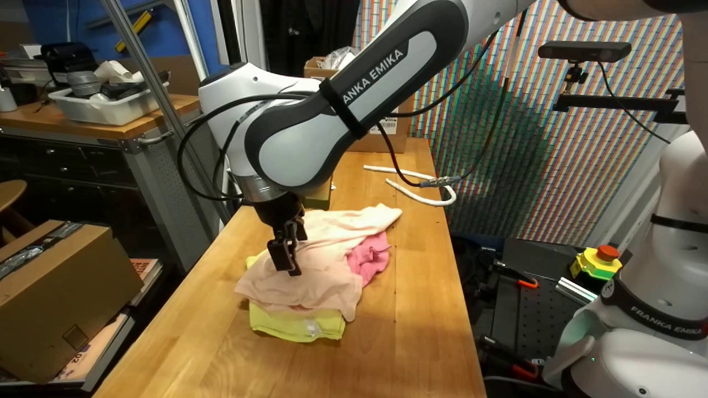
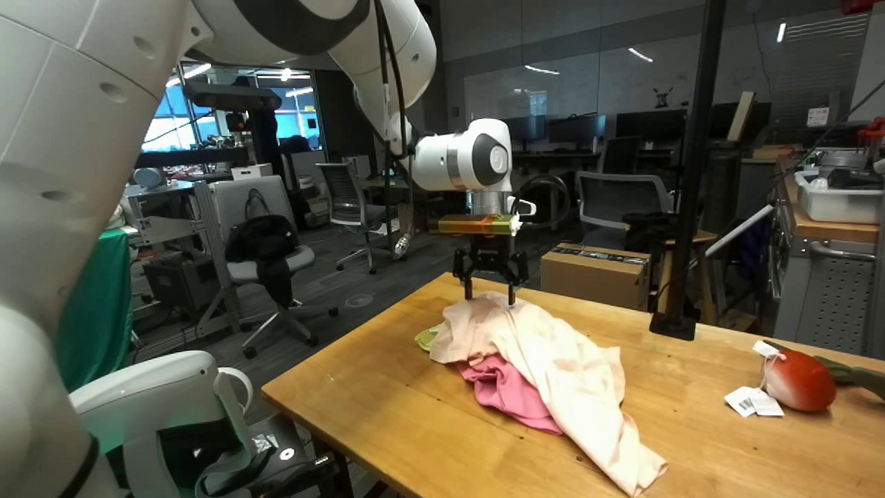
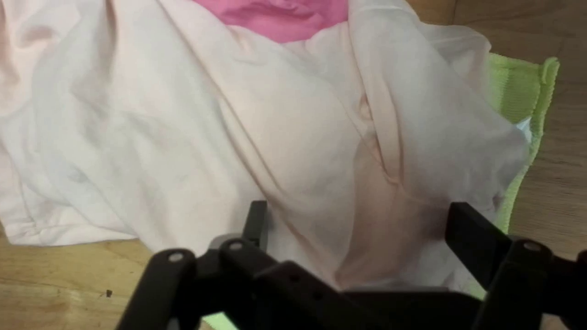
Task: Move the white rope and radish to the right, move the peach shirt forwards, move the yellow towel and pink shirt to the left
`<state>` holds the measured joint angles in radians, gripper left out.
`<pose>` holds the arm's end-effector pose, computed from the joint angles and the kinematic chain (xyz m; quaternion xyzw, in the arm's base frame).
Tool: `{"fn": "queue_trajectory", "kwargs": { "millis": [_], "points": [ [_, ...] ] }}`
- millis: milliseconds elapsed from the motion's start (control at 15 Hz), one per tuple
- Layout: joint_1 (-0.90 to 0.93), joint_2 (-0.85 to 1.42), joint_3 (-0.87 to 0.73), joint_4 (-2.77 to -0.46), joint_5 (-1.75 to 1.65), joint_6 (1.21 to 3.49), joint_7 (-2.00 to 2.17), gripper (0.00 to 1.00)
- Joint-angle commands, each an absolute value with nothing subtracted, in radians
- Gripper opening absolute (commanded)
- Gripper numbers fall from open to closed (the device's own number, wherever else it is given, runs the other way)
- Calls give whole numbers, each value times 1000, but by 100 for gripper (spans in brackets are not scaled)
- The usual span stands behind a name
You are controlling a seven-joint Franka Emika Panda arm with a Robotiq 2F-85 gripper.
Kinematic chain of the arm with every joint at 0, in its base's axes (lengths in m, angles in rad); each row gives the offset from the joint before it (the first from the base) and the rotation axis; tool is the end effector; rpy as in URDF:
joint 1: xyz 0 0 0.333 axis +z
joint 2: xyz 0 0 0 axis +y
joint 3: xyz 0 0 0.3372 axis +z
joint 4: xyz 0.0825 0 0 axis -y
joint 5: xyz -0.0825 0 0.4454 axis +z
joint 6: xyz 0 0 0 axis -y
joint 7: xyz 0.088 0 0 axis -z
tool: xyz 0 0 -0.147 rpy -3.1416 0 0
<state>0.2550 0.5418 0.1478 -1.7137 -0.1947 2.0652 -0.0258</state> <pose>0.6542 0.2549 0.2043 0.9612 0.2572 -0.0810 0.0585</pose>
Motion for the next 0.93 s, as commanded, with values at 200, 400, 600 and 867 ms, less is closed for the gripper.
{"fn": "queue_trajectory", "kwargs": {
  "millis": [200,400,600,867],
  "points": [
    [249,505,187,-1735,-75,2037,-21,100],
    [250,500,196,-1739,-48,2026,-30,100],
    [253,504,189,-1747,-72,2032,-46,100],
    [244,505,187,-1764,-74,2053,-75,100]
  ]
}}
